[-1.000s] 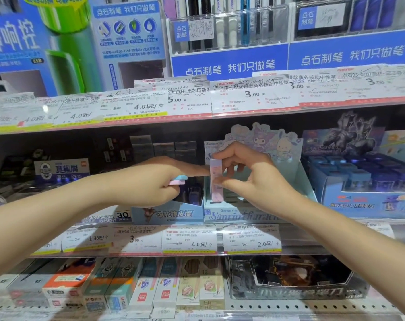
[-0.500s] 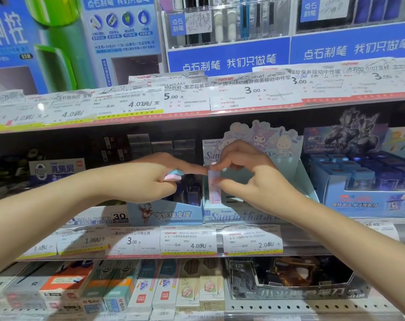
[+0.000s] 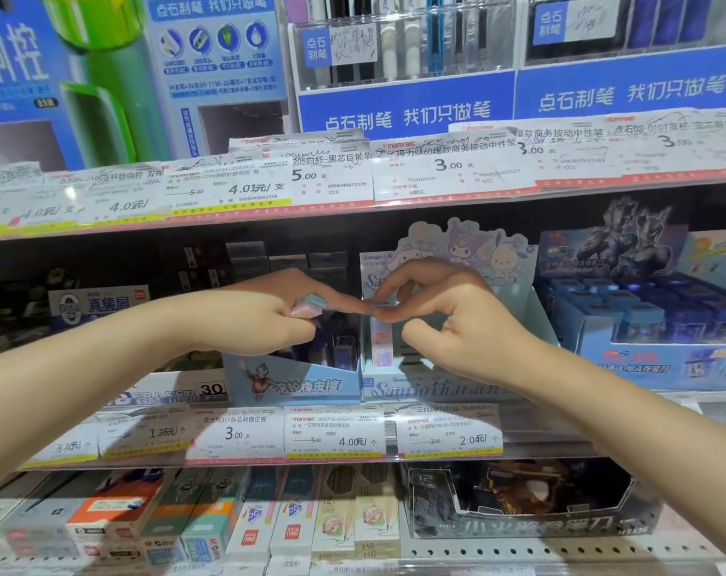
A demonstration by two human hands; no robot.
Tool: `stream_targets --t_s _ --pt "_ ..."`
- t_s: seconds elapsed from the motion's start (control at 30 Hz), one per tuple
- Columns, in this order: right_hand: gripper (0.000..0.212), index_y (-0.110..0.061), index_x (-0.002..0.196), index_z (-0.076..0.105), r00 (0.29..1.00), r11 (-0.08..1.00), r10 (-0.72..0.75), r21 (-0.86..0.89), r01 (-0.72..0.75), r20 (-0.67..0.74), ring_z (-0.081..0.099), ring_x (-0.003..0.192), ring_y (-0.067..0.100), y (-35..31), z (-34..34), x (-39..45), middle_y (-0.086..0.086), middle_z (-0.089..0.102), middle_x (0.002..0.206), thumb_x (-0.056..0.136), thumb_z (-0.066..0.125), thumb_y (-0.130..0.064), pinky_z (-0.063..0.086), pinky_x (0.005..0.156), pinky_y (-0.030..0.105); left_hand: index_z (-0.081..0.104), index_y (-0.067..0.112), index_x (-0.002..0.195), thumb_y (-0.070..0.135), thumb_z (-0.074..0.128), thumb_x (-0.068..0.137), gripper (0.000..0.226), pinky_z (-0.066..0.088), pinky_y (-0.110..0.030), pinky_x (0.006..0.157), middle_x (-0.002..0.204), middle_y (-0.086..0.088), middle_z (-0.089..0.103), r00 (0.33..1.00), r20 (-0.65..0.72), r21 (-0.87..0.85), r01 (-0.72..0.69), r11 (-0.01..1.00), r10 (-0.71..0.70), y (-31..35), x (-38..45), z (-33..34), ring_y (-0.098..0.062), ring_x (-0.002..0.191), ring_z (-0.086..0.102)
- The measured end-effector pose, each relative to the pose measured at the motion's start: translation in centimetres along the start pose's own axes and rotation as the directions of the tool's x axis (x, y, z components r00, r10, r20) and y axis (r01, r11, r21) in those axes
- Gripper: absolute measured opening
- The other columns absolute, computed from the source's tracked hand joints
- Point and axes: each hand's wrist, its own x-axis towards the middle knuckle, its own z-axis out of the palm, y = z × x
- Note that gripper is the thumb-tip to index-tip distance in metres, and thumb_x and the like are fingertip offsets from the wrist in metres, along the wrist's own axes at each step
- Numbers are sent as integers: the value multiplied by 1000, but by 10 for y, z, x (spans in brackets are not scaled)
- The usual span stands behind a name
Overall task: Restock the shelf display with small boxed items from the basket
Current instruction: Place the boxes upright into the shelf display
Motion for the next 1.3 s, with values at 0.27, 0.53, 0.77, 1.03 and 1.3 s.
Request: stream_targets --t_s 0.27,0.53,0.77,1.03,1.3 --pt "28 -15 84 73 987 985 146 99 -139 -69 59 78 6 -16 -14 11 -6 66 82 69 50 -15 49 77 22 68 39 74 17 50 70 29 50 -17 69 77 18 71 948 -318 -209 -89 974 18 34 0 -4 -5 74 65" --pt "18 -19 84 64 976 873 216 445 -200 16 60 64 10 -46 -16 18 -5 65 71 71 76 -16 50 64 25 46 2 75 1 34 53 25 19 -19 41 42 -2 47 980 168 -831 83 550 106 42 -9 2 -9 37 25" --pt "14 -15 66 65 977 839 201 502 -210 72 60 55 5 -45 -20 14 -5 64 58 74 71 -4 50 58 15 55 6 80 8 47 63 19 41 -24 52 83 -13 51 926 261 -965 244 96 273 31 -2 8 -15 53 43" --pt "7 -15 75 63 964 806 249 532 -260 94 61 62 6 -40 -21 12 0 66 70 76 69 -12 51 62 15 55 1 88 8 46 78 15 47 -22 53 72 -10 60 982 159 -966 135 221 97 40 -4 15 -13 54 49" --pt "11 -21 74 66 930 826 323 427 -369 177 63 66 3 -35 -28 19 -5 67 71 71 74 -14 53 64 12 72 9 58 26 58 79 30 45 -28 66 76 -15 64 996 -62 -799 -14 601 -60 48 -6 21 -20 70 55"
